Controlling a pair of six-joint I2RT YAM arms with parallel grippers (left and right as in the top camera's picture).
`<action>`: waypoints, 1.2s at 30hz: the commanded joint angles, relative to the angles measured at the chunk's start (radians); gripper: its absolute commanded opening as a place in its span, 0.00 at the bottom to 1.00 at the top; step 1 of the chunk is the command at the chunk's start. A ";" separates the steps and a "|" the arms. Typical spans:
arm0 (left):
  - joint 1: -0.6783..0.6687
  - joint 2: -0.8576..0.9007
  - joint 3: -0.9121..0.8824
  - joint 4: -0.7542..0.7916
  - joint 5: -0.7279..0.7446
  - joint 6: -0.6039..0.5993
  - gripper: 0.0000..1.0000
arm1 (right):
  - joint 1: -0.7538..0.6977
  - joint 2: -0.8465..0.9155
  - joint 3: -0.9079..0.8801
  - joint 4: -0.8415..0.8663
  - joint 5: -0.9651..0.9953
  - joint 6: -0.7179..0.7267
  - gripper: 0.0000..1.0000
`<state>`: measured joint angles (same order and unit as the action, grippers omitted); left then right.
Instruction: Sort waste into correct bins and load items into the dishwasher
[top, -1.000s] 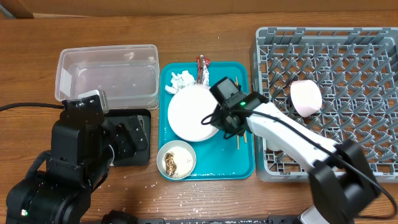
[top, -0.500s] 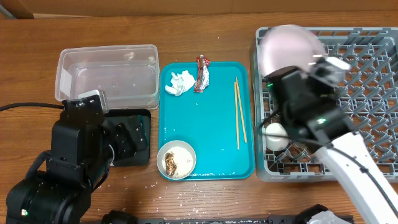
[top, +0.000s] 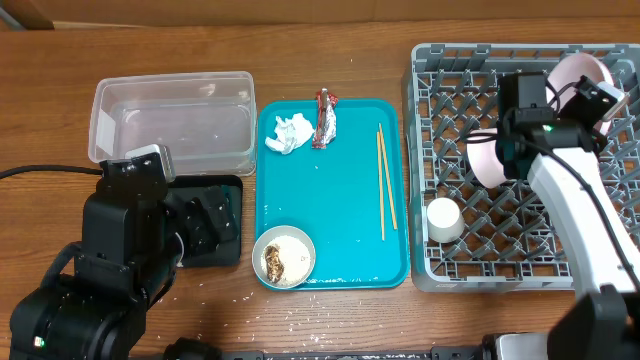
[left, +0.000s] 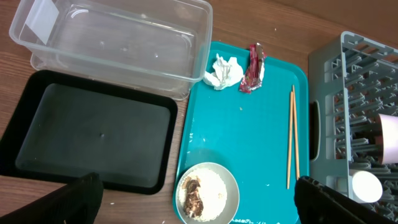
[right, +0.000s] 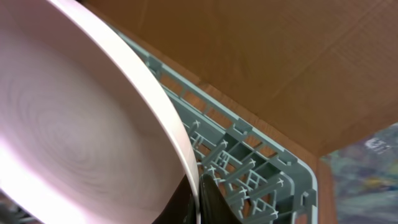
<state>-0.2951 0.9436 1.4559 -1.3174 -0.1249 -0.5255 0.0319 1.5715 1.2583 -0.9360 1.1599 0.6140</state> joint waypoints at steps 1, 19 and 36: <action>-0.006 -0.001 0.013 0.000 -0.016 -0.013 1.00 | -0.012 0.047 0.013 -0.015 0.040 -0.020 0.04; -0.006 -0.001 0.013 0.000 -0.016 -0.013 1.00 | 0.354 0.037 0.097 -0.274 -0.040 -0.012 0.68; -0.006 -0.001 0.013 0.000 -0.016 -0.013 1.00 | 0.580 0.082 0.312 -0.242 -1.250 -0.018 0.68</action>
<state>-0.2951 0.9436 1.4559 -1.3174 -0.1249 -0.5251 0.6048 1.6253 1.5902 -1.1652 0.0929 0.5987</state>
